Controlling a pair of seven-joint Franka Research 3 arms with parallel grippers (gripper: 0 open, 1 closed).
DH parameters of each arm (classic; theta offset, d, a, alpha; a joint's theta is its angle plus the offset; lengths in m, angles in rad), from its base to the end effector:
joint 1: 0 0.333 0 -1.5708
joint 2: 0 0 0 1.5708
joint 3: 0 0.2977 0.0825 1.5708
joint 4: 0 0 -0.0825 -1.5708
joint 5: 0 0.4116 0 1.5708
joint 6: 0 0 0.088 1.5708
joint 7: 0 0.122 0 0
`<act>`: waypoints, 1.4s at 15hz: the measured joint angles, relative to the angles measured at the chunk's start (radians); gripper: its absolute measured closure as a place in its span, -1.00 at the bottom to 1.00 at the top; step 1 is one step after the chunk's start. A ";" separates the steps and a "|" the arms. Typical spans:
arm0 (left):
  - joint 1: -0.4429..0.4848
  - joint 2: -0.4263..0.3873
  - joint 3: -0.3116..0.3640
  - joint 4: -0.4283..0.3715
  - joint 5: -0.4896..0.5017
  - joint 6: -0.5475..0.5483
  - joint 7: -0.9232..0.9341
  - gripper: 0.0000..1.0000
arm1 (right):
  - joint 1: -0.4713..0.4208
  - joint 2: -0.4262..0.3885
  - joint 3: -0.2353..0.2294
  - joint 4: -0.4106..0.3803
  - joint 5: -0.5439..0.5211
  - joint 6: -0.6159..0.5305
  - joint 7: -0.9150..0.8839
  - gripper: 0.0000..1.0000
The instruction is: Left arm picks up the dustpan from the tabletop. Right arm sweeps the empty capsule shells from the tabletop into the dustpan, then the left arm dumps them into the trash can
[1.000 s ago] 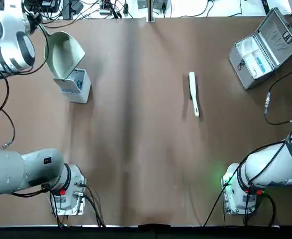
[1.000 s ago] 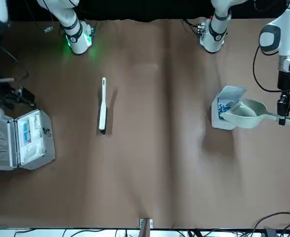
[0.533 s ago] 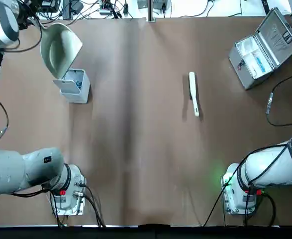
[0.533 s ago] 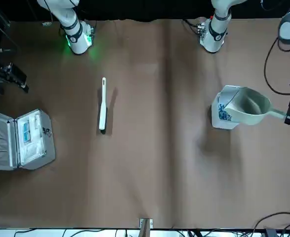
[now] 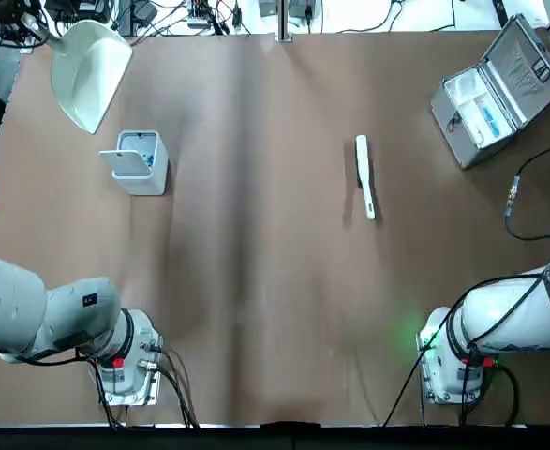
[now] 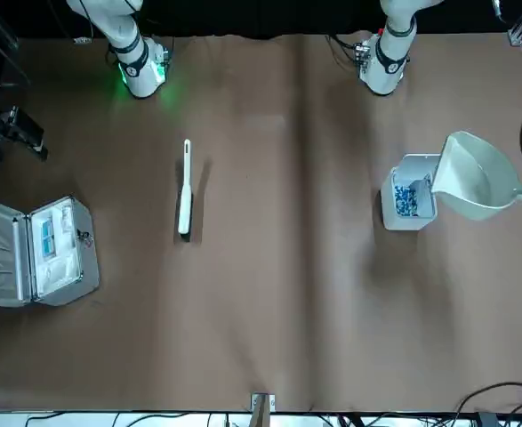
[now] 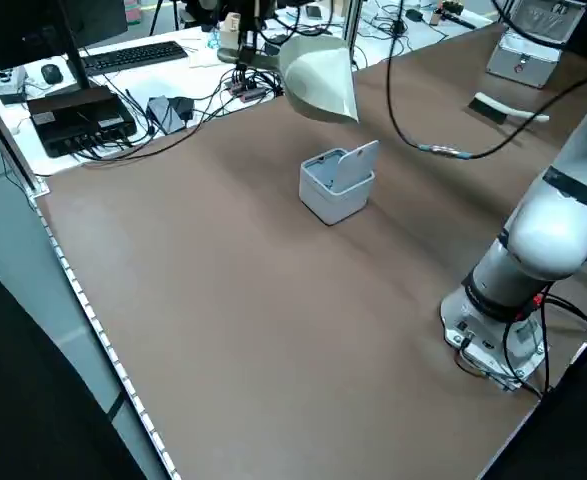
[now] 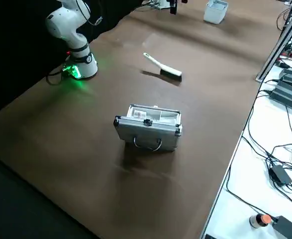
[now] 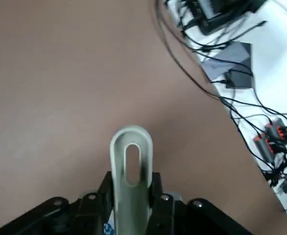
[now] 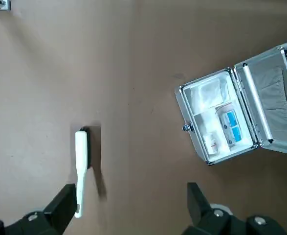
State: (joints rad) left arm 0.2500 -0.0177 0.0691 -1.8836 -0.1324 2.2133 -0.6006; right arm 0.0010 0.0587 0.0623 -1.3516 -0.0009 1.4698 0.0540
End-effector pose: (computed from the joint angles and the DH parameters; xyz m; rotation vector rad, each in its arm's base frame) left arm 0.5899 0.1889 0.5069 2.5894 1.3823 0.4846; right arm 0.5869 0.0358 0.6561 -3.1339 -0.0140 -0.0930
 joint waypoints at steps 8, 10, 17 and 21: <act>-0.005 0.320 0.101 0.341 0.000 -0.177 -0.244 0.33 | 0.000 -0.066 0.003 -0.082 0.000 0.048 0.000 -0.99; -0.006 0.395 0.119 0.391 0.000 -0.177 -0.298 0.33 | 0.000 -0.066 0.004 -0.082 0.000 0.050 -0.001 -0.99; 0.004 0.560 0.170 0.454 0.002 -0.110 -0.355 0.33 | 0.004 -0.072 0.016 -0.082 0.000 0.055 -0.001 -0.99; 0.012 0.617 0.198 0.457 0.033 -0.096 -0.294 0.33 | 0.004 -0.073 0.016 -0.082 0.000 0.049 -0.001 -0.99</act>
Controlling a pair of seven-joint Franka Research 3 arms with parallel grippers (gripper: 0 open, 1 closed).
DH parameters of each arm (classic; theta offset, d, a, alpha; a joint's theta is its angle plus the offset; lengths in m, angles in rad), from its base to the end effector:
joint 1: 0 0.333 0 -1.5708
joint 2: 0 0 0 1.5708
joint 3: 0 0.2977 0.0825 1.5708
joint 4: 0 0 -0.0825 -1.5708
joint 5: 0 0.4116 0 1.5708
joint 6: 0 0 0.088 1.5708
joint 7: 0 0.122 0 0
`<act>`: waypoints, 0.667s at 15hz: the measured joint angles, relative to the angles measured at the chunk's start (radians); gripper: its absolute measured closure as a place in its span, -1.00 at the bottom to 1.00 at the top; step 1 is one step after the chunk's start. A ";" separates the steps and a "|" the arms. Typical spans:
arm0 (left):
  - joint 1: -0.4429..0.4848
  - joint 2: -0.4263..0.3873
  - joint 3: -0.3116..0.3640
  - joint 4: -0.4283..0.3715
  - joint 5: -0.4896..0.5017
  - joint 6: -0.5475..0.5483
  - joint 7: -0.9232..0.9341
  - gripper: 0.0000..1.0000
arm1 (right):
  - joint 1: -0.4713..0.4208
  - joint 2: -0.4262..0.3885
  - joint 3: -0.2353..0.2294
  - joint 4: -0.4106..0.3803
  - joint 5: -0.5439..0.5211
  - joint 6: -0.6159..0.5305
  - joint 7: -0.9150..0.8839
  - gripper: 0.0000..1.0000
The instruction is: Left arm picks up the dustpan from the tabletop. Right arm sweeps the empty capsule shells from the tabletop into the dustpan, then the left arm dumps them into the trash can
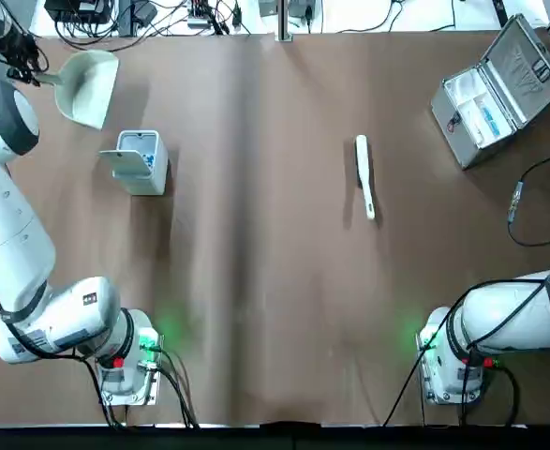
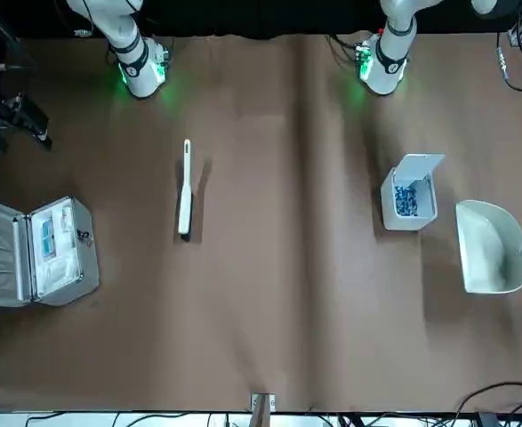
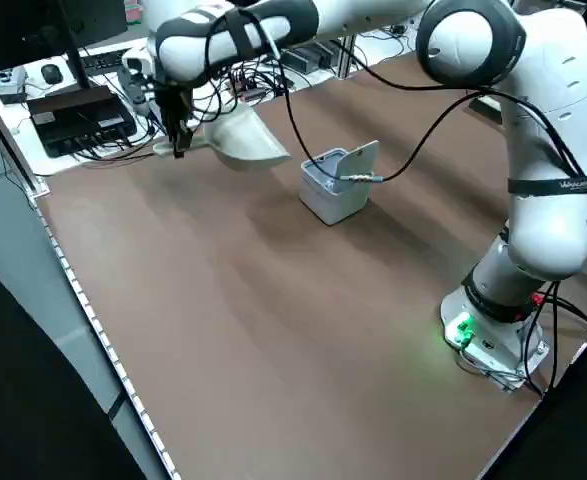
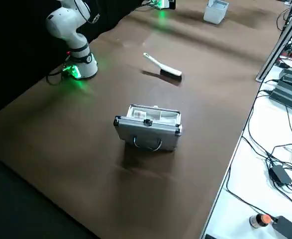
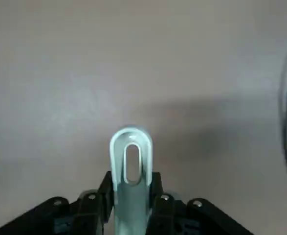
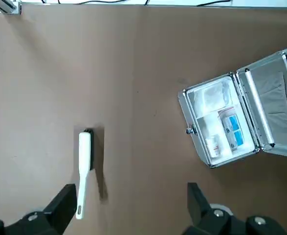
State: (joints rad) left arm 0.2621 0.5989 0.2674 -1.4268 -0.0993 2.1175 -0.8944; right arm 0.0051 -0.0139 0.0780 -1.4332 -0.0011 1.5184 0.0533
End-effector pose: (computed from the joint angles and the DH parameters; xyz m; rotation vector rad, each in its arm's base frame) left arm 0.6579 0.3413 0.3241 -2.3517 -2.0169 -0.1890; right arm 0.5704 0.0477 0.6628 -3.1328 -0.0466 -0.1552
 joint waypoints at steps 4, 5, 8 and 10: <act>0.016 0.053 0.011 0.000 0.056 0.064 0.052 0.33 | -0.001 -0.001 -0.005 0.001 -0.001 0.000 0.000 -0.99; 0.020 0.064 0.011 0.000 0.066 0.084 0.054 0.33 | -0.001 -0.001 -0.006 0.007 -0.001 0.000 0.000 -0.99; 0.037 0.093 0.011 -0.013 0.073 0.137 0.055 0.33 | -0.003 -0.006 -0.011 0.020 -0.001 -0.008 0.000 -0.99; 0.038 0.102 0.010 -0.032 0.072 0.151 0.049 0.33 | -0.003 -0.006 -0.011 0.021 -0.001 -0.010 0.000 -0.99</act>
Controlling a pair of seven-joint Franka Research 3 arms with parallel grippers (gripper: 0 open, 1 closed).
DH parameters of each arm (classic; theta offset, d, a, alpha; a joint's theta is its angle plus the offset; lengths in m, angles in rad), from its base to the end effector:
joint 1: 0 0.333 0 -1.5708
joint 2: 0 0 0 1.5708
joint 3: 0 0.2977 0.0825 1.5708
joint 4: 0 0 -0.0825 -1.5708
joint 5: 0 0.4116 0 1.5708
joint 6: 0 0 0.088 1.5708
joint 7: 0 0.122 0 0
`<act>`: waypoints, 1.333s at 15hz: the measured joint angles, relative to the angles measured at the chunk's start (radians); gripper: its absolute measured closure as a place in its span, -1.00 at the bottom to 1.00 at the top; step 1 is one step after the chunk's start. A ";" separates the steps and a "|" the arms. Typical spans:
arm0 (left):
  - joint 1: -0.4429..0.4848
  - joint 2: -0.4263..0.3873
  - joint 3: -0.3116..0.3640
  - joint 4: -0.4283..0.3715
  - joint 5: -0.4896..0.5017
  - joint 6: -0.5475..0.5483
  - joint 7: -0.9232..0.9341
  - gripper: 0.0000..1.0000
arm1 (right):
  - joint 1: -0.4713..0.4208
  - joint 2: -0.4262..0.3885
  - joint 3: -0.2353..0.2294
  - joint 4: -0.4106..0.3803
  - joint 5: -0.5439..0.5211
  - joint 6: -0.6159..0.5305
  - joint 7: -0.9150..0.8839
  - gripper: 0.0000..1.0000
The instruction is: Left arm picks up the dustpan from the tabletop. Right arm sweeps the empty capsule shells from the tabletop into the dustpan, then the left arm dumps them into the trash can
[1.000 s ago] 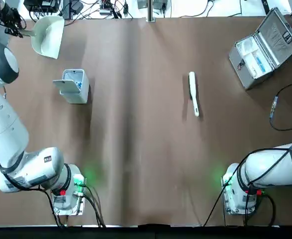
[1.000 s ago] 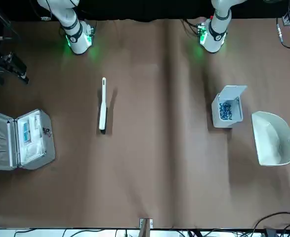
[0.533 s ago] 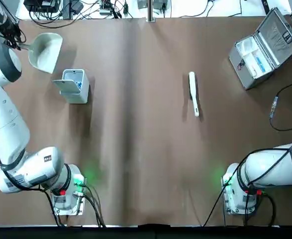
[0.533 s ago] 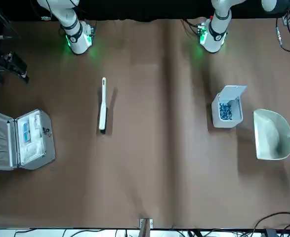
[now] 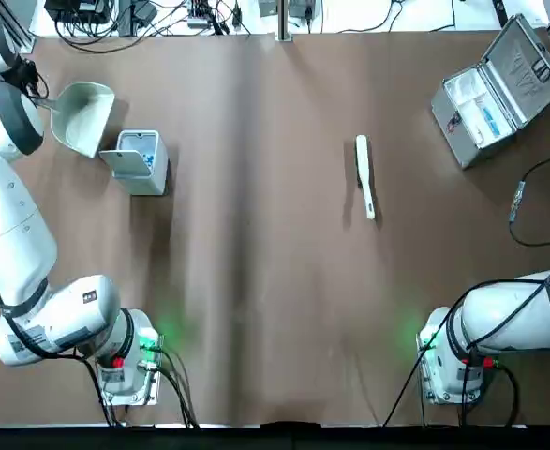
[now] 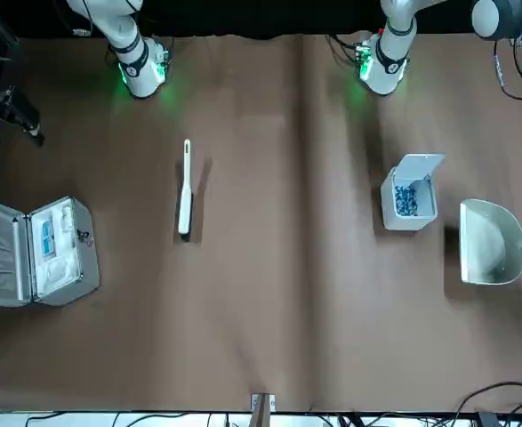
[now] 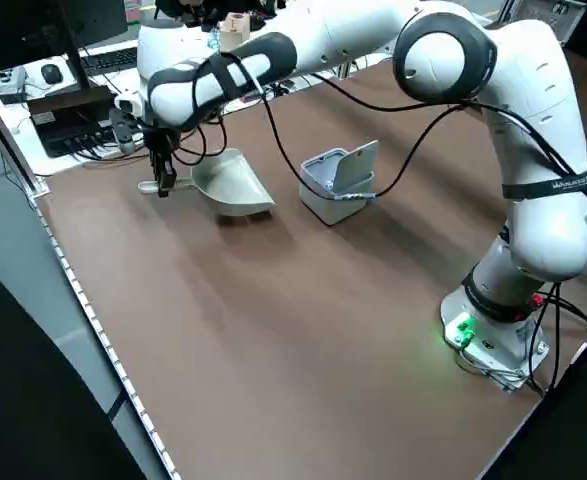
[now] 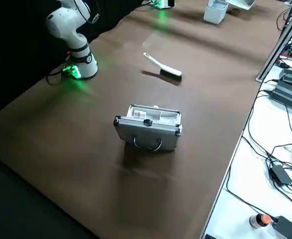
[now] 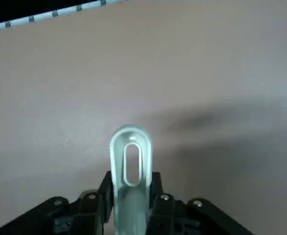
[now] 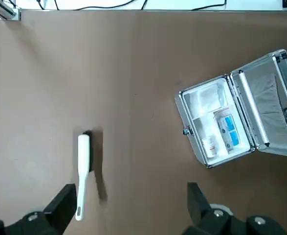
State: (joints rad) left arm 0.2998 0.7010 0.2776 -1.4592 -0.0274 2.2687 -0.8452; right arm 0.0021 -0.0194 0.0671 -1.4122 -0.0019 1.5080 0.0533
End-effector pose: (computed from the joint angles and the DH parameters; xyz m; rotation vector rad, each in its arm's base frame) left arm 0.6423 0.3786 0.2507 -2.3294 -1.8919 -0.2297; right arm 0.5673 0.0395 0.6752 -3.1324 -0.0246 -0.1805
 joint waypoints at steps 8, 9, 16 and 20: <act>-0.001 0.010 -0.001 -0.119 -0.020 0.141 -0.004 0.33 | -0.002 0.000 -0.001 0.000 0.000 -0.003 0.000 -0.99; 0.000 0.010 -0.001 -0.124 -0.025 0.154 -0.005 0.33 | -0.002 0.000 -0.001 0.000 0.000 -0.004 0.000 -0.99; 0.020 0.010 0.000 -0.158 -0.084 0.240 -0.010 0.33 | -0.002 0.000 -0.001 0.000 0.000 -0.005 0.000 -0.99; 0.021 0.009 0.000 -0.166 -0.087 0.246 -0.011 0.33 | -0.002 0.000 -0.001 0.000 0.000 -0.007 0.000 -0.99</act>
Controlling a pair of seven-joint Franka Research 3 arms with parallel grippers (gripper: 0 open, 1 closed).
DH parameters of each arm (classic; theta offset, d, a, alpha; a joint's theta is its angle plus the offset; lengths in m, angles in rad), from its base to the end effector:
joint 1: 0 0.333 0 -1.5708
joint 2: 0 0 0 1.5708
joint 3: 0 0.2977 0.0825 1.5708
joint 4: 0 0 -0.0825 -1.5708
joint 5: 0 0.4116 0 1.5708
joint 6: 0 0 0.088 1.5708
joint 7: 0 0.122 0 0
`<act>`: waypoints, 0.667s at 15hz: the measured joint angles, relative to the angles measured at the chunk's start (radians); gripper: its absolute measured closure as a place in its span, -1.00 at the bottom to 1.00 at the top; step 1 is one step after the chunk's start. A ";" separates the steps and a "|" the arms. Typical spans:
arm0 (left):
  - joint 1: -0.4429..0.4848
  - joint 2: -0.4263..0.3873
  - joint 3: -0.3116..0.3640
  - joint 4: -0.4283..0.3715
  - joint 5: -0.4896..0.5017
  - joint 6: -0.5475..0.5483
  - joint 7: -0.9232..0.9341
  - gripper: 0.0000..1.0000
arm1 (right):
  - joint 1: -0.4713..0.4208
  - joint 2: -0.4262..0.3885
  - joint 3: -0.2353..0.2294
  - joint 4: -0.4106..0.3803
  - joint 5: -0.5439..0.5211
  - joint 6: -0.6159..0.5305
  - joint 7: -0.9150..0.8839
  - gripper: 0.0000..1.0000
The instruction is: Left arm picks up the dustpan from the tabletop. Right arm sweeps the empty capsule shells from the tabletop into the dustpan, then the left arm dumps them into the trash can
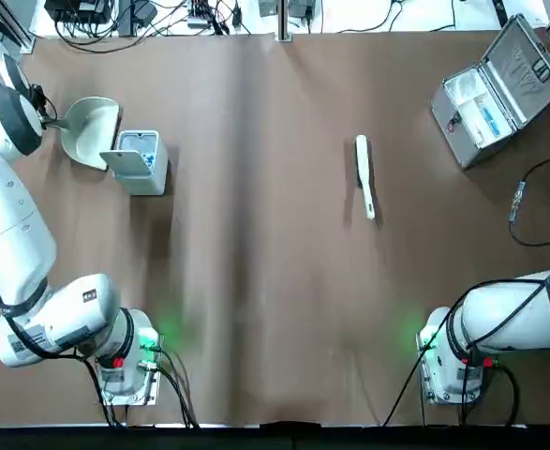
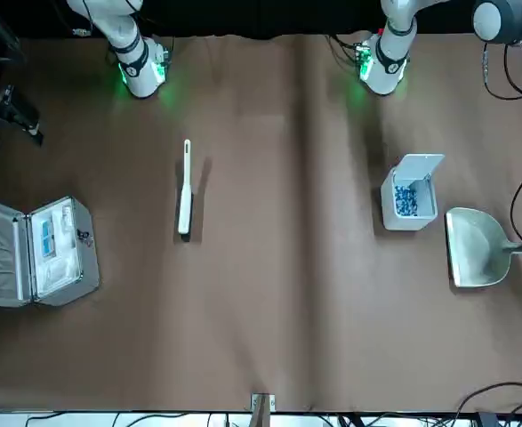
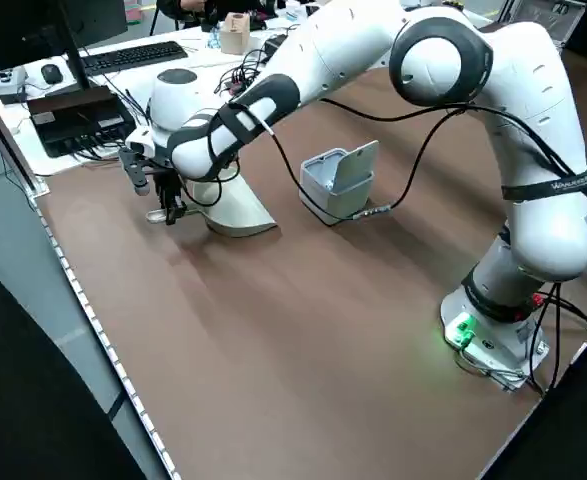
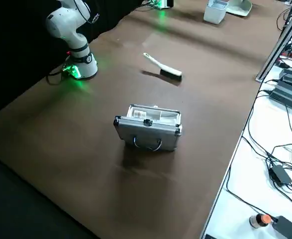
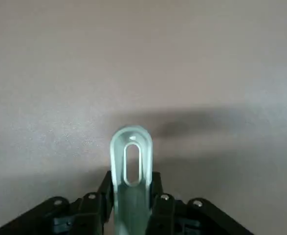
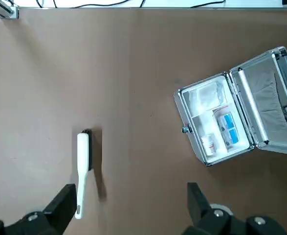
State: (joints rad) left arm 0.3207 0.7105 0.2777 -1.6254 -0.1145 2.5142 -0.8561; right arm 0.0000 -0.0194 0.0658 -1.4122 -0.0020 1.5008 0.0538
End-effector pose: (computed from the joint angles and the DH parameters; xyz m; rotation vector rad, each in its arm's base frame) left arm 0.6085 0.3893 0.1910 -2.2787 -2.0344 -0.3346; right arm 0.5666 0.0375 0.6745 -3.1338 -0.0185 -0.1693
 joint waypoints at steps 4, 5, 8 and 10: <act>-0.008 0.000 -0.001 0.000 0.000 0.001 0.000 -0.20 | 0.000 0.000 0.000 0.000 0.000 0.000 0.000 -0.99; -0.011 0.000 -0.002 0.001 0.000 0.004 0.000 -0.33 | 0.000 0.000 -0.001 0.000 0.000 0.000 0.000 -0.99; -0.023 -0.006 -0.002 0.007 0.000 0.013 0.000 -0.61 | -0.001 0.000 -0.002 0.000 0.000 0.000 0.000 -0.99; -0.034 -0.019 -0.002 0.019 0.000 0.013 0.000 -0.96 | -0.001 0.000 -0.002 0.000 0.000 0.000 0.000 -0.99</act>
State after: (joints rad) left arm 0.2866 0.6912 0.2755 -1.6066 -0.1145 2.5277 -0.8564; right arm -0.0008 -0.0194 0.0641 -1.4121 -0.0020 1.5003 0.0538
